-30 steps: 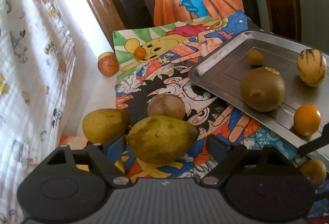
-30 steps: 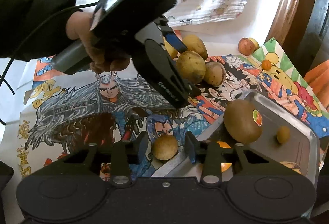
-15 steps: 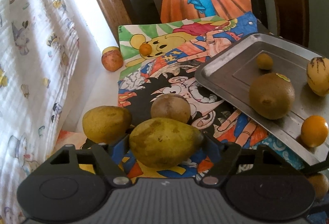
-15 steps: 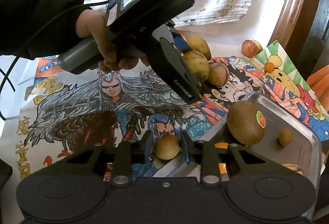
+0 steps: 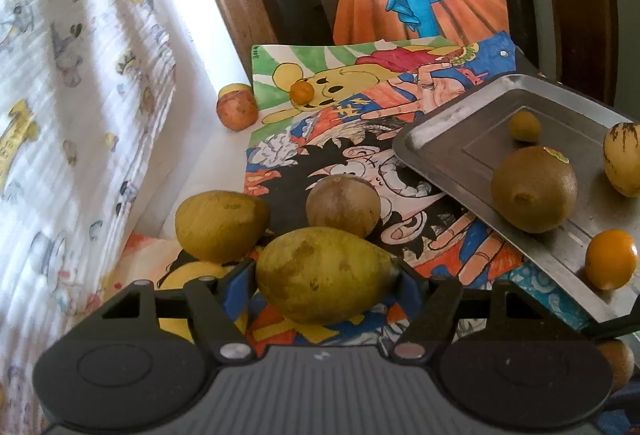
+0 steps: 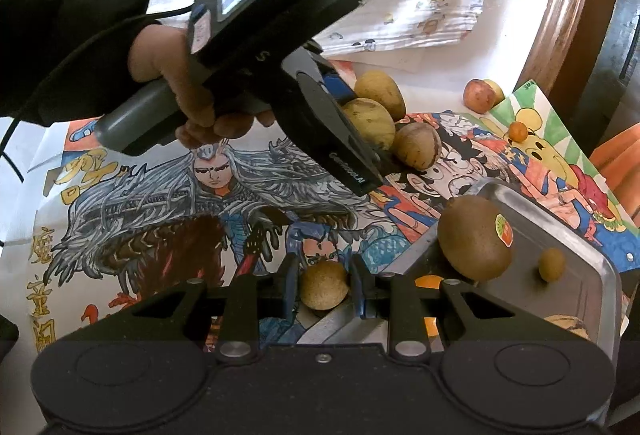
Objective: Organize fruits
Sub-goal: 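Lift the pear with the left gripper toward the tray while the right carries its brown fruit there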
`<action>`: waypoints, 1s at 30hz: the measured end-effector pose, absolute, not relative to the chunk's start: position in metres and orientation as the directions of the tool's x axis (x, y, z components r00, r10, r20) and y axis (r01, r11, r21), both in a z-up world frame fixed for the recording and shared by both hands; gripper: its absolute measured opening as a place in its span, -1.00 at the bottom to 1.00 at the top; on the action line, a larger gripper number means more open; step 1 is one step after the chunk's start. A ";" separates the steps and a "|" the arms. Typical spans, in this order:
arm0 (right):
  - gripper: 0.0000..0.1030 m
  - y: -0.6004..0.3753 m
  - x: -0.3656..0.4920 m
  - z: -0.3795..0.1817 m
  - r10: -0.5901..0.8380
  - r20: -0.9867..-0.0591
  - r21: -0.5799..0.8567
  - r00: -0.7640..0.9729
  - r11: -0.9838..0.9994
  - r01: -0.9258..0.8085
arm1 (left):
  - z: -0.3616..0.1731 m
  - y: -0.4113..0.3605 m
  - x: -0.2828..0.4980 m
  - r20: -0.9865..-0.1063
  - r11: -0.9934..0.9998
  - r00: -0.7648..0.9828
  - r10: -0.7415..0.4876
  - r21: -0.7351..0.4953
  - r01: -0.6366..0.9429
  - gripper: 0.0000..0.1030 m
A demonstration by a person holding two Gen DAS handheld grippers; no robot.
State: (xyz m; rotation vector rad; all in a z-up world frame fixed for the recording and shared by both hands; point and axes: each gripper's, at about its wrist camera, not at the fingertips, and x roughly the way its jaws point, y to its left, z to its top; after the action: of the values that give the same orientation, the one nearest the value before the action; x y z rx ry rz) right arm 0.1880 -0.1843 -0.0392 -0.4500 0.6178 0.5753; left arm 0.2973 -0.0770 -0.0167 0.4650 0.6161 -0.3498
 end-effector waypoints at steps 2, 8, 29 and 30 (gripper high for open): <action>-0.44 -0.184 0.187 -0.039 0.363 -0.646 -0.216 0.672 0.757 -0.616 | -0.016 -0.075 0.293 -0.623 0.848 0.763 -0.173 0.300 0.437 0.46; -0.44 -0.186 0.183 -0.039 0.370 -0.638 -0.195 0.676 0.771 -0.606 | -0.012 -0.071 0.279 -0.630 0.874 0.759 -0.164 0.263 0.408 0.45; -0.45 -0.211 0.145 -0.028 0.395 -0.577 -0.102 0.715 0.833 -0.544 | 0.009 -0.071 0.224 -0.625 0.939 0.765 -0.156 0.148 0.312 0.45; -0.45 -0.214 0.143 -0.028 0.395 -0.572 -0.097 0.719 0.838 -0.537 | 0.010 -0.072 0.220 -0.621 0.940 0.768 -0.156 0.144 0.308 0.45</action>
State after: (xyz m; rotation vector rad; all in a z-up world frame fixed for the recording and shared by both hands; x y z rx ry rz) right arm 0.1433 -0.2140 -0.0277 -0.2652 0.5673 0.5215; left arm 0.2203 -0.0716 0.0099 0.2446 0.6492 -0.2549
